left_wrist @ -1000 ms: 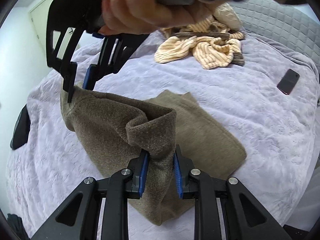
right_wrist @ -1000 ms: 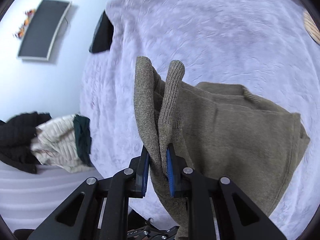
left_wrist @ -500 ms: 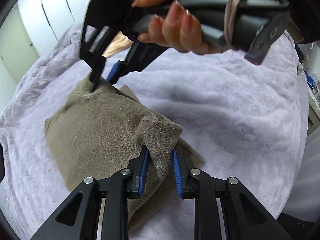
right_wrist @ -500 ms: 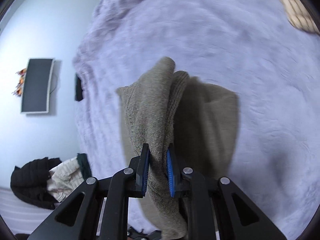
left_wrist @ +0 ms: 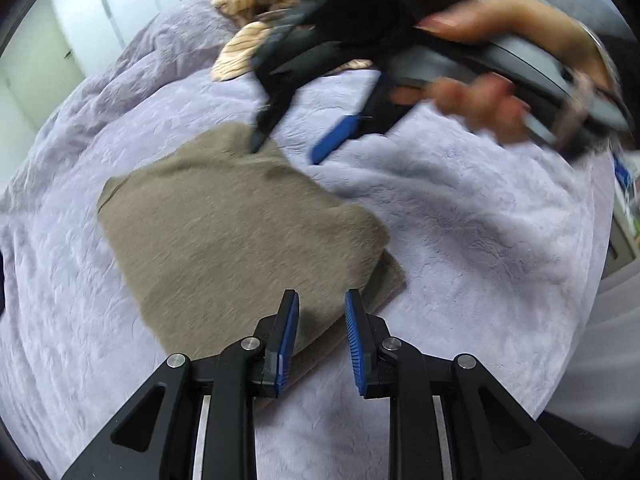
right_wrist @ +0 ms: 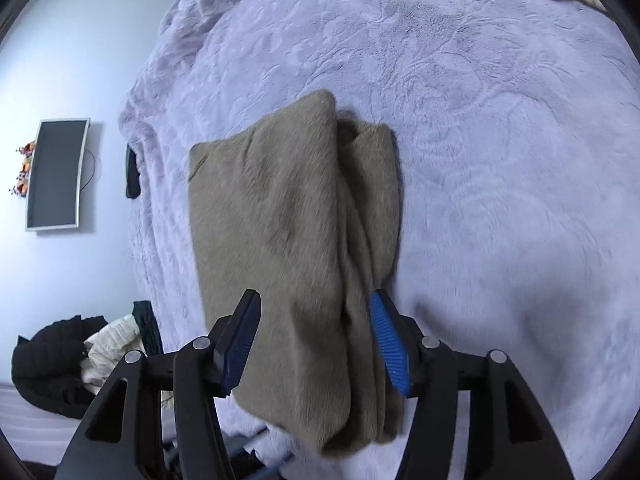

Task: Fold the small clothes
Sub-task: 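Release the sweater from the left gripper and withdraw, then press and smooth the folded sweater's edge with the right gripper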

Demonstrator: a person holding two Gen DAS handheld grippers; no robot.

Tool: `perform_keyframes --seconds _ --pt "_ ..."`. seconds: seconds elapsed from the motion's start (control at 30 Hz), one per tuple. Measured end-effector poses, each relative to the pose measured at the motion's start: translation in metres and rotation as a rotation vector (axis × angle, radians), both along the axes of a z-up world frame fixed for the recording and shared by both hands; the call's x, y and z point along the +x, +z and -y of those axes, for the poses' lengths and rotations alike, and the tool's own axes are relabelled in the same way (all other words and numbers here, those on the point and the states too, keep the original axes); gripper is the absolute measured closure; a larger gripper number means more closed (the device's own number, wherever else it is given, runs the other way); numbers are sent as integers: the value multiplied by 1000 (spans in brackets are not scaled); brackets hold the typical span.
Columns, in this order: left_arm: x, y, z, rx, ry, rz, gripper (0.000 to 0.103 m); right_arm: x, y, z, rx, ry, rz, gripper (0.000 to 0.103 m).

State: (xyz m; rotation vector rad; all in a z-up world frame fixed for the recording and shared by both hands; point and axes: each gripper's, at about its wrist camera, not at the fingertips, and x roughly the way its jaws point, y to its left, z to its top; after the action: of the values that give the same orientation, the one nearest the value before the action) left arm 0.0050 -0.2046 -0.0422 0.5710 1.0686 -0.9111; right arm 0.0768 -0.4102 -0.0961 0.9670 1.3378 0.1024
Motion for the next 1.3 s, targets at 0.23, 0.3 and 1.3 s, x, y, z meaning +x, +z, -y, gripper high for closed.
perform_keyframes --seconds 0.23,0.3,1.3 --pt "50 6 -47 4 239 -91 29 -63 14 -28 25 4 -10 42" --pt "63 -3 -56 25 308 -137 29 -72 8 -34 55 -12 -19 44" --pt "100 -49 -74 136 414 -321 29 -62 9 -79 -136 150 -71 97"
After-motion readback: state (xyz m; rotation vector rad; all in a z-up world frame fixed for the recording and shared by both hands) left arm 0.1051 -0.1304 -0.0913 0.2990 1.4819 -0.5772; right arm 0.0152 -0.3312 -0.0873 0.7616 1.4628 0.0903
